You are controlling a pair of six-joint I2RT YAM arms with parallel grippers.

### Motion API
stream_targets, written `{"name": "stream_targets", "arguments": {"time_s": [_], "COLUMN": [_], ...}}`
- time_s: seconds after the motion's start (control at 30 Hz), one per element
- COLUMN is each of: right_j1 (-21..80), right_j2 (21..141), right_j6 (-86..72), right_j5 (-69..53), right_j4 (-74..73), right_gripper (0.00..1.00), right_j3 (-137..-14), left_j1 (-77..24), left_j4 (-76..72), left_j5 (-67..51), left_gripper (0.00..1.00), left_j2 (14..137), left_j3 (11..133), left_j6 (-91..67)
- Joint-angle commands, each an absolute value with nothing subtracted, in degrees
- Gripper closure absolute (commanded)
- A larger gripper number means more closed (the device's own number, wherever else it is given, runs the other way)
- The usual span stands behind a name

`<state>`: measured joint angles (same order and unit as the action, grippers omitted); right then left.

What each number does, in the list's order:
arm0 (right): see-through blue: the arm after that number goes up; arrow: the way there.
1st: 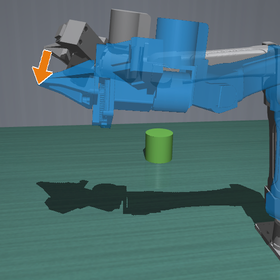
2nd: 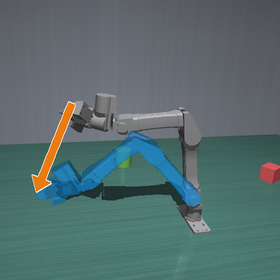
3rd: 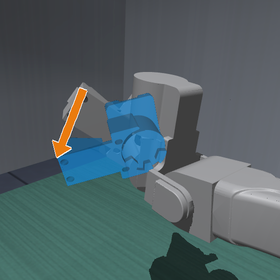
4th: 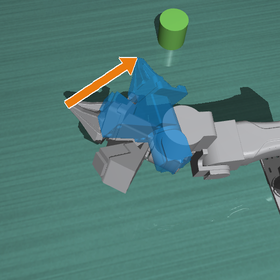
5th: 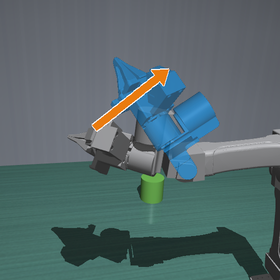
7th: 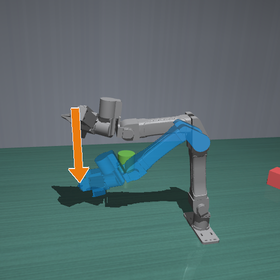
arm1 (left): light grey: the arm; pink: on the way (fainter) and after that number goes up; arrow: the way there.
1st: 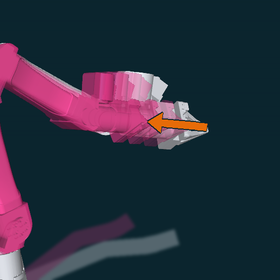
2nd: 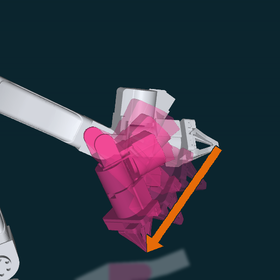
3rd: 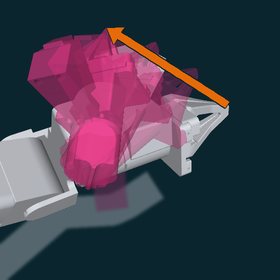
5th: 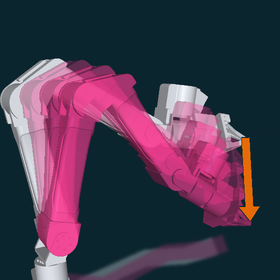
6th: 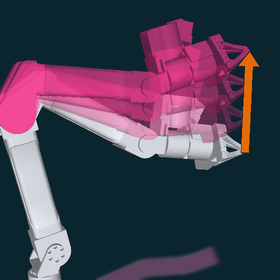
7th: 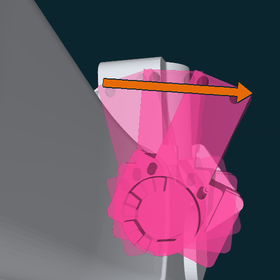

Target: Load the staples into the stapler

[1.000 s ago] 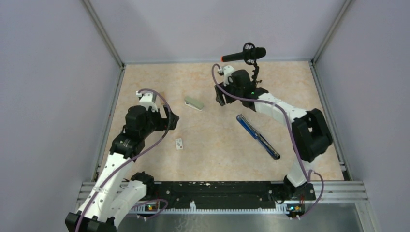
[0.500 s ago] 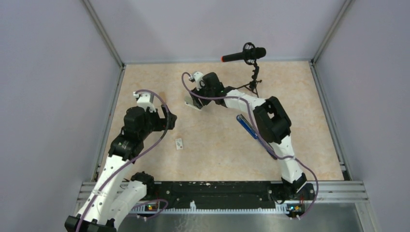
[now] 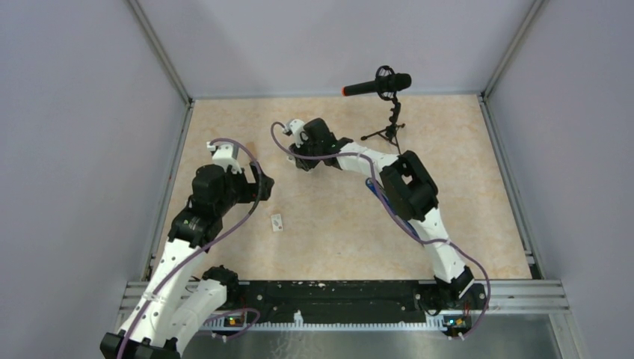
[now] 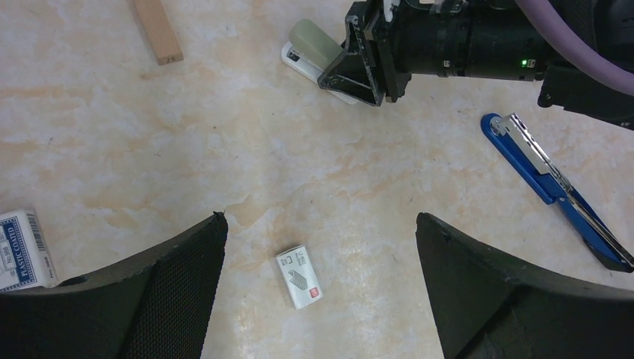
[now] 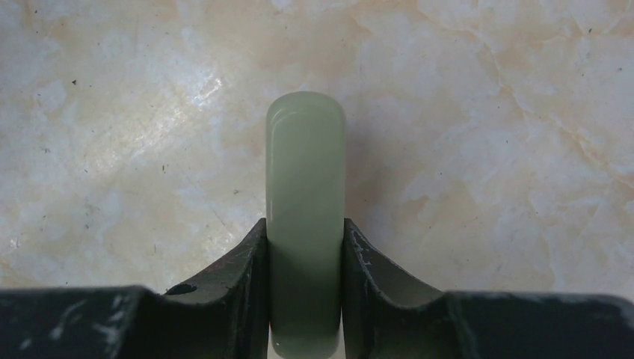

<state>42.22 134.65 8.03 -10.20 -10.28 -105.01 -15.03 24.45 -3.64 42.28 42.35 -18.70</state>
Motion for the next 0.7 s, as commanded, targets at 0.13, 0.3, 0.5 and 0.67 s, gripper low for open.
{"name": "stream_targets", "arguments": {"time_s": [0.13, 0.3, 0.5, 0.67], "right_j1": [42.4, 42.4, 42.7, 43.5], "right_j2": [120.7, 109.5, 95.2, 85.2], "right_j6": [9.5, 7.4, 3.4, 0.9], "right_j5": [-11.4, -12.4, -12.4, -12.4], "right_j4": [-2.1, 3.2, 11.4, 14.8], "right_gripper": [0.91, 0.94, 0.94, 0.95], "right_j3": [-93.9, -84.6, -68.9, -58.5], "left_j1": [-14.7, -14.6, -14.6, -14.6], "left_j4": [21.4, 20.7, 17.5, 9.7], "left_j5": [-5.6, -7.6, -15.5, -25.4], "left_gripper": [0.01, 0.02, 0.05, 0.09], "left_j2": [42.9, 43.5, 46.2, 48.8], "left_j3": [43.2, 42.5, 41.1, 38.5], "left_j6": [-19.3, -19.8, -20.7, -26.3]}}
